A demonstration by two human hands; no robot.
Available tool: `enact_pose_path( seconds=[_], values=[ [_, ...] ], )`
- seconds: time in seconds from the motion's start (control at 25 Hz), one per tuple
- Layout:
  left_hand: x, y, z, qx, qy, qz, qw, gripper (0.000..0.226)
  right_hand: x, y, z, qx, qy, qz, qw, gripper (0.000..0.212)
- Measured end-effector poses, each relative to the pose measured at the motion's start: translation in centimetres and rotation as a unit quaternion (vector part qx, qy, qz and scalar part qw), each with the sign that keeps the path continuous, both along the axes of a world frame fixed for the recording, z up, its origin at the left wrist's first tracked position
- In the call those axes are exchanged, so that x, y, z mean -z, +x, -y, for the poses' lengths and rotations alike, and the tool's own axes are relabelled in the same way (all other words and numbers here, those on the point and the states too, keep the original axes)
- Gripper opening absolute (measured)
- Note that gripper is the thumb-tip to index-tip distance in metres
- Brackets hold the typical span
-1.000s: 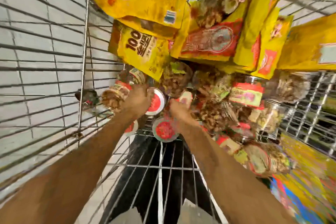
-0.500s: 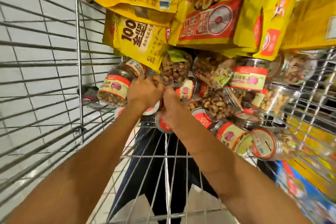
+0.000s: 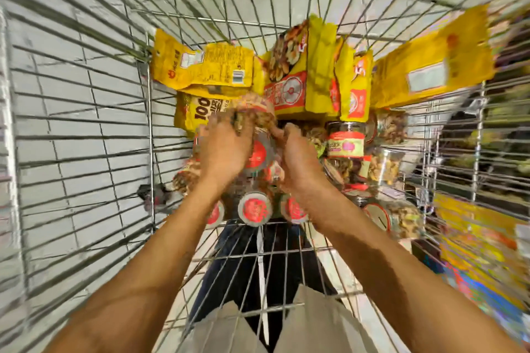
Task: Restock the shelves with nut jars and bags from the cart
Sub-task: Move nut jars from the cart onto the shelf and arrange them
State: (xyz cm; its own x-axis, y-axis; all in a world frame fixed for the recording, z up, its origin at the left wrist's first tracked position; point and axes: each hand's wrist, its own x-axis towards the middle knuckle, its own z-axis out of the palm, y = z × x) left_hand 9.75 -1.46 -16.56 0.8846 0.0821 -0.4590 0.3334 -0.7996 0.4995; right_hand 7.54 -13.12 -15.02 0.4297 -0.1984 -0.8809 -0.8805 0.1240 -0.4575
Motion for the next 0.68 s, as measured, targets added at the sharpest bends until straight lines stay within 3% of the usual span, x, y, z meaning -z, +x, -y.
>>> enact_pose_path(
  seconds=[0.12, 0.2, 0.28, 0.32, 0.36, 0.48, 0.6, 0.68],
  values=[
    [3.5, -0.2, 0.8, -0.108, -0.049, -0.025, 0.993, 0.043, 2.5, 0.7, -0.5, 0.069, -0.016, 0.003, 0.997, 0.036],
    [5.9, 0.2, 0.4, -0.224, -0.129, -0.071, 0.963, 0.039, 4.9, 1.5, -1.2, 0.133, -0.001, -0.007, 0.991, 0.034],
    [7.5, 1.3, -0.3, -0.321, -0.244, -0.136, 0.905, 0.026, 7.0, 2.3, -1.6, 0.153, -0.009, -0.031, 0.988, 0.034],
    [7.9, 2.1, -0.6, -0.338, -0.293, -0.182, 0.876, 0.021, 8.2, 2.8, -1.4, 0.113, -0.043, -0.052, 0.991, 0.036],
    [8.3, 2.7, -0.7, -0.343, -0.33, -0.232, 0.848, 0.026, 9.2, 3.1, -1.0, 0.061, -0.071, -0.074, 0.993, 0.039],
    [8.9, 3.7, -0.7, -0.341, -0.416, -0.332, 0.774, 0.047, 10.9, 4.2, -0.2, -0.004, -0.01, -0.11, 0.994, 0.046],
    [8.9, 4.0, -1.0, -0.335, -0.382, -0.373, 0.777, 0.064, 11.2, 4.2, -0.2, -0.115, -0.002, -0.096, 0.989, 0.054],
    [7.8, 3.9, -2.4, -0.286, -0.349, -0.365, 0.814, 0.056, 9.9, 3.2, 0.5, -0.257, -0.049, -0.049, 0.964, 0.055]
  ],
)
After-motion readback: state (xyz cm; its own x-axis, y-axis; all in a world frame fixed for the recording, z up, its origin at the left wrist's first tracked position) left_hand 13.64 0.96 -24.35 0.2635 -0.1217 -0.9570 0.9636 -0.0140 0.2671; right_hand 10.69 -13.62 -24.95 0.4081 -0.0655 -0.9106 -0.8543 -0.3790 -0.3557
